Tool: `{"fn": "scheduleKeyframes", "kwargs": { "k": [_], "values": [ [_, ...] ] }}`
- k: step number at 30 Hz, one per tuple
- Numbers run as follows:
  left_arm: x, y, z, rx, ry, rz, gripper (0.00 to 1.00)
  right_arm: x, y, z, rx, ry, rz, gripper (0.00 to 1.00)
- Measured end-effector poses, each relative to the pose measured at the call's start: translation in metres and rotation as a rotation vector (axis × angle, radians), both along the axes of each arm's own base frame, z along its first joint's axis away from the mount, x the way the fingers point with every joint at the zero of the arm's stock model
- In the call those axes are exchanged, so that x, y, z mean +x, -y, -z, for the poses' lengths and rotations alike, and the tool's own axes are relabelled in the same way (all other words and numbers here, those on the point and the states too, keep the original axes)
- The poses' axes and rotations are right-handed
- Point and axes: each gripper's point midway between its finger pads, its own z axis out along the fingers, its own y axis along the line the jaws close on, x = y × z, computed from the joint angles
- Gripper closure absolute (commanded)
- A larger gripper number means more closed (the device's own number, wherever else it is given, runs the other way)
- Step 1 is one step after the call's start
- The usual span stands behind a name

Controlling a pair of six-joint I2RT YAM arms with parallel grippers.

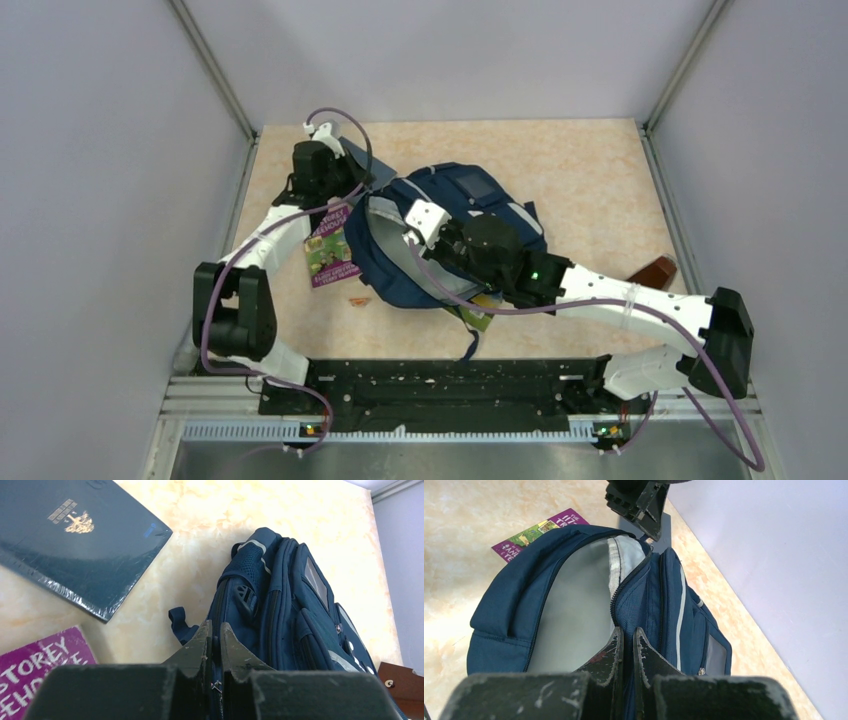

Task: Pack the student bag
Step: Zip the student bag at the center of the board.

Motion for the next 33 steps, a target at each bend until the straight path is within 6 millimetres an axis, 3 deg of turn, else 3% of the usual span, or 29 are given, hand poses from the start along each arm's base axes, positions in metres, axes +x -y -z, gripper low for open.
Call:
{"fn": "scheduleKeyframes", "kwargs": {
  "k": [17,26,28,31,33],
  "values": [
    [0.043,0.031,0.014,-0.071,0.011,0.154,1.00,-0.007,-0.016,-0.020,0.064,0.053,-0.093,1.00],
    [0.048,0.036,0.012,-0.094,0.033,0.178,1.00,-0.007,-0.019,-0.026,0.084,0.071,-0.099,1.00],
    [0.048,0.037,0.011,-0.094,0.038,0.180,0.84,-0.006,-0.018,-0.026,0.084,0.071,-0.095,1.00],
    [0.050,0.035,0.011,-0.082,0.046,0.175,0.50,-0.003,-0.016,-0.027,0.084,0.073,-0.073,1.00],
    [0.054,0.028,0.012,-0.056,0.054,0.142,0.36,-0.001,-0.014,-0.029,0.090,0.079,-0.052,1.00]
  ]
}}
